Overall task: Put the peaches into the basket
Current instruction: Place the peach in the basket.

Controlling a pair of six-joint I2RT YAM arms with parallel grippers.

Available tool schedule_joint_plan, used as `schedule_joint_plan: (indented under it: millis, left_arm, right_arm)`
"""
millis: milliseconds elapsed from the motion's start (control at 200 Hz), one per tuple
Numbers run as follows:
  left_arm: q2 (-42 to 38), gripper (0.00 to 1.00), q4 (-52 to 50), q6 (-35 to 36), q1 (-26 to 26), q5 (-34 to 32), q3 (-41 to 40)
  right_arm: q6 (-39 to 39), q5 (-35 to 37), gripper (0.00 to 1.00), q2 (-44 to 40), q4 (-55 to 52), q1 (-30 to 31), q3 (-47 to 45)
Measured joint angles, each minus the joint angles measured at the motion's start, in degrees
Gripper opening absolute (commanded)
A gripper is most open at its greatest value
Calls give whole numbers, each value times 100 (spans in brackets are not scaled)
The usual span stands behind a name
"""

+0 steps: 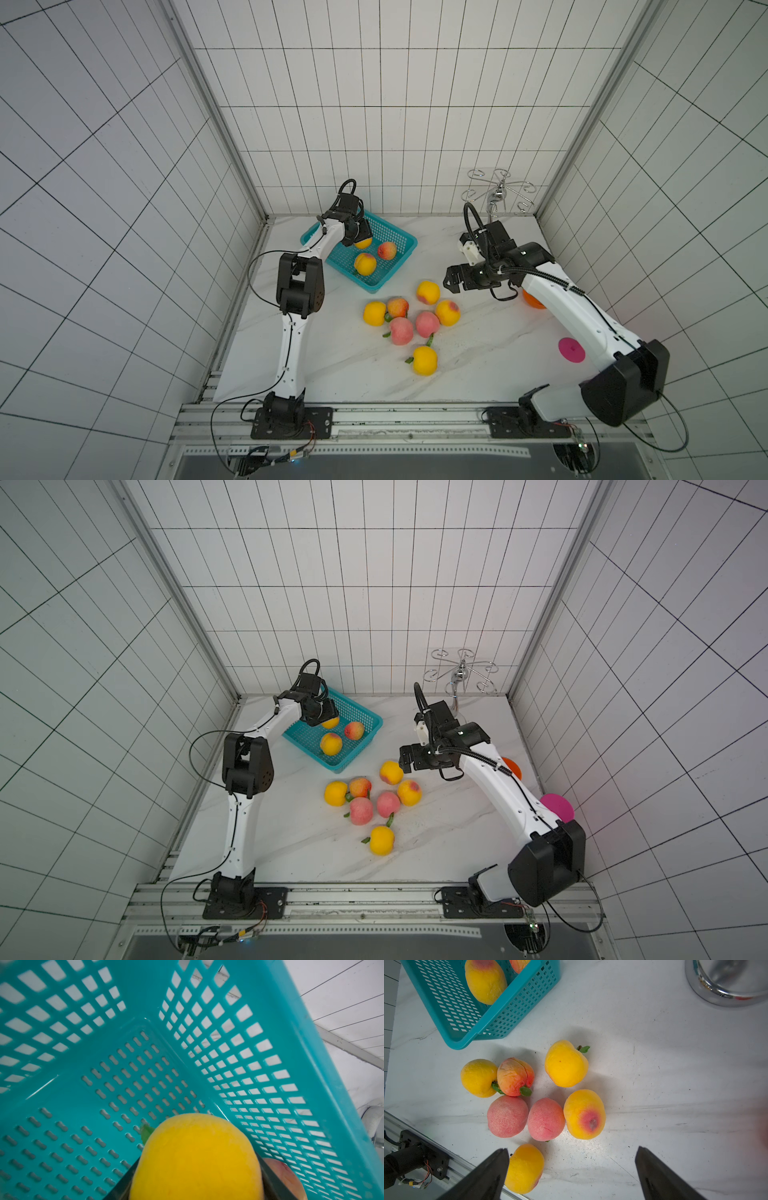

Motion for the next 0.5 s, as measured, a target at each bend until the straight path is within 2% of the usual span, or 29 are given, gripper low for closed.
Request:
schedule_joint_plan:
  millis: [500]
  left_arm:
    - [229, 78, -7, 46, -59, -39, 0]
  right_arm:
    - [4, 50, 99, 0, -109, -111, 0]
